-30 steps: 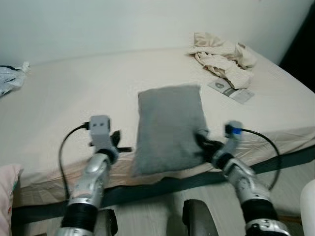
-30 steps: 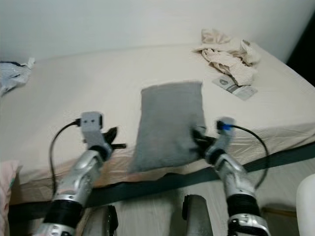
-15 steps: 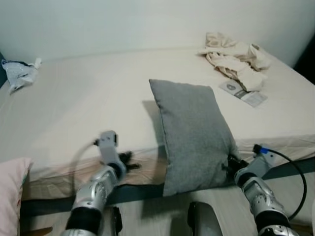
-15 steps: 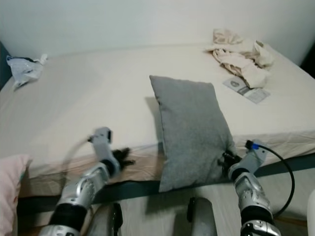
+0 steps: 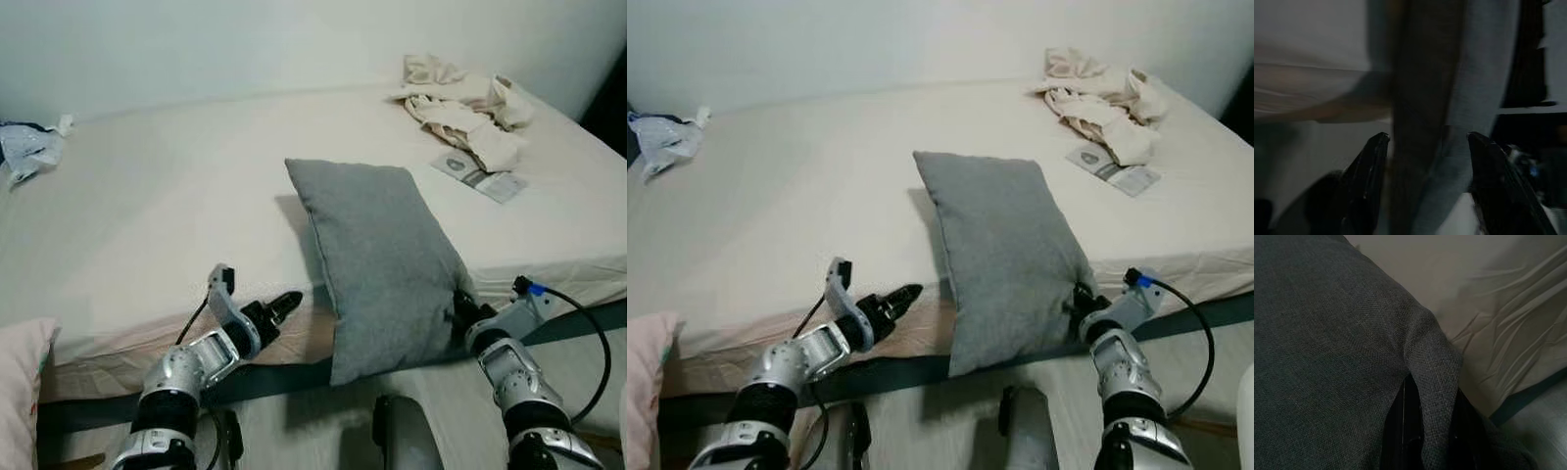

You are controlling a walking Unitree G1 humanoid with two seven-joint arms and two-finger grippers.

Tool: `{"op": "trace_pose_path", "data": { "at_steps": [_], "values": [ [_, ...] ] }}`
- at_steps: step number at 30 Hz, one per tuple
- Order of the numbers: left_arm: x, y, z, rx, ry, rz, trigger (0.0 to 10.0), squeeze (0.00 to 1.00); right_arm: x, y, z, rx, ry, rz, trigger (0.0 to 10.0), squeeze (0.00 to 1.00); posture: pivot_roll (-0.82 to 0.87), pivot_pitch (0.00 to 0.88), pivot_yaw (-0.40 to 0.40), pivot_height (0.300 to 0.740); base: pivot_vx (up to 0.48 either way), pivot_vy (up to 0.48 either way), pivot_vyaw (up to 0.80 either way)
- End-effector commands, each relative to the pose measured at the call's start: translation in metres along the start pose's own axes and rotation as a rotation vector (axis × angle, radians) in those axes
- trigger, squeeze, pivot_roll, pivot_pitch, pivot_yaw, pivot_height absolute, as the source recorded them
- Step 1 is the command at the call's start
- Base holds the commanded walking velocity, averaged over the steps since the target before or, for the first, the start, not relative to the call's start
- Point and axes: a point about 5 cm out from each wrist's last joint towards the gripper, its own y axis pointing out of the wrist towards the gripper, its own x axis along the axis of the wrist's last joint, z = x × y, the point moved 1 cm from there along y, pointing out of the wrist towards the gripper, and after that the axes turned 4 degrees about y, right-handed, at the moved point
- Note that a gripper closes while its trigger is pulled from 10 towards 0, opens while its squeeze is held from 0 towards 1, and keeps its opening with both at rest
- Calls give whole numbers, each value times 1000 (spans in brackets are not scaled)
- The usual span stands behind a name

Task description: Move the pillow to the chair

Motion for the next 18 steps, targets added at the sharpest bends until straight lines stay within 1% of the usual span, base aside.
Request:
{"op": "trace_pose_path", "data": {
  "at_steps": [1, 2, 3, 4, 5, 6, 9, 10, 11, 15, 16, 18],
  "values": [
    [-7, 1, -2, -34, -32, 22, 10000, 1000, 6, 1, -1, -10, 18, -34, 0, 0, 15, 195, 34, 577, 0, 0, 0],
    [-15, 4, -4, -41, -15, 54, 10000, 1000, 6, 2, 0, -6, 25, -35, 0, 0, 14, 195, 34, 577, 0, 0, 0],
    [-27, 7, -4, -36, 34, 98, 10000, 1000, 6, 3, 4, 6, 36, -36, 0, 0, 14, 195, 34, 577, 0, 0, 0],
    [-31, 9, -4, -28, 61, 109, 10000, 1000, 5, 3, 5, 12, 38, -35, 0, 0, 14, 195, 34, 577, 0, 0, 0],
    [-31, 9, -4, -28, 61, 109, 10000, 1000, 5, 3, 5, 12, 38, -35, 0, 0, 14, 195, 34, 577, 0, 0, 0],
    [-34, 10, -2, -11, 81, 113, 10000, 1000, 4, 3, 7, 20, 38, -34, 0, 0, 14, 195, 34, 577, 0, 0, 0],
    [-42, 14, 7, 81, 183, 139, 10000, 1000, 2, 6, 15, 58, 42, -28, 0, 0, 1, 208, 43, 577, 0, 0, 0],
    [-42, 14, 7, 81, 183, 139, 10000, 1000, 2, 6, 15, 58, 42, -28, 0, 0, 1, 208, 43, 577, 0, 0, 0],
    [-47, 16, 9, 102, 198, 156, 10000, 1000, 1, 7, 20, 82, 51, -27, 0, 0, -3, 212, 46, 577, 0, 0, 0],
    [-52, 21, 6, 108, 224, 164, 10000, 1000, -2, 8, 27, 113, 63, -20, 0, 0, -6, 217, 49, 577, 0, 0, 0],
    [-54, 26, 1, 99, 207, 156, 10000, 1000, -5, 9, 34, 139, 73, -12, 0, 0, -8, 218, 50, 577, 0, 0, 0],
    [-54, 26, 1, 99, 207, 156, 10000, 1000, -5, 9, 34, 139, 73, -12, 0, 0, -8, 218, 50, 577, 0, 0, 0]
  ]
}}
